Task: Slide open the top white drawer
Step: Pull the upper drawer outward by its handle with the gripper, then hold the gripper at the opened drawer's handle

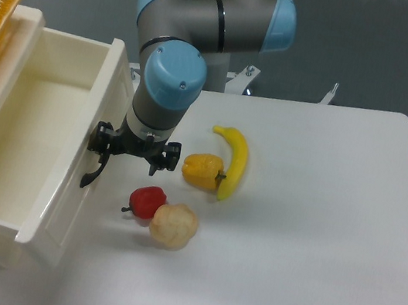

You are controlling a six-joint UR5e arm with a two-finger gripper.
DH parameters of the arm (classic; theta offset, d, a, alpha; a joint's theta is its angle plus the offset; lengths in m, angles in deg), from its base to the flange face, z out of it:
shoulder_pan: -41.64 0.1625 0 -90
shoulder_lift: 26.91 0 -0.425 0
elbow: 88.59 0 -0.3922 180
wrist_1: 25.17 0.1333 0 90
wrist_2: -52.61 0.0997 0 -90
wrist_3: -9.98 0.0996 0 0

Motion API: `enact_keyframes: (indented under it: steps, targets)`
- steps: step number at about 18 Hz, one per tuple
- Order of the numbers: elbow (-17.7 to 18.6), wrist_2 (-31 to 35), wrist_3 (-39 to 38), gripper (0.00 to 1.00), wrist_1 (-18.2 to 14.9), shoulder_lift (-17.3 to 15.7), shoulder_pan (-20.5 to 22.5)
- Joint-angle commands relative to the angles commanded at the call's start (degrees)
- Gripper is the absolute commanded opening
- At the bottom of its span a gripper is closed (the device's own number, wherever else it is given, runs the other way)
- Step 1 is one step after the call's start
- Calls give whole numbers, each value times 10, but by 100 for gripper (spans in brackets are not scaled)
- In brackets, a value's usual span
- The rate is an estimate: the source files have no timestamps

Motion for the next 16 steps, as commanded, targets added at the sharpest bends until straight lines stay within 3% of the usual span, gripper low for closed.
enact_keyframes:
  steps: [16]
  targets:
    - [-1, 1, 33, 100, -3, -3, 15]
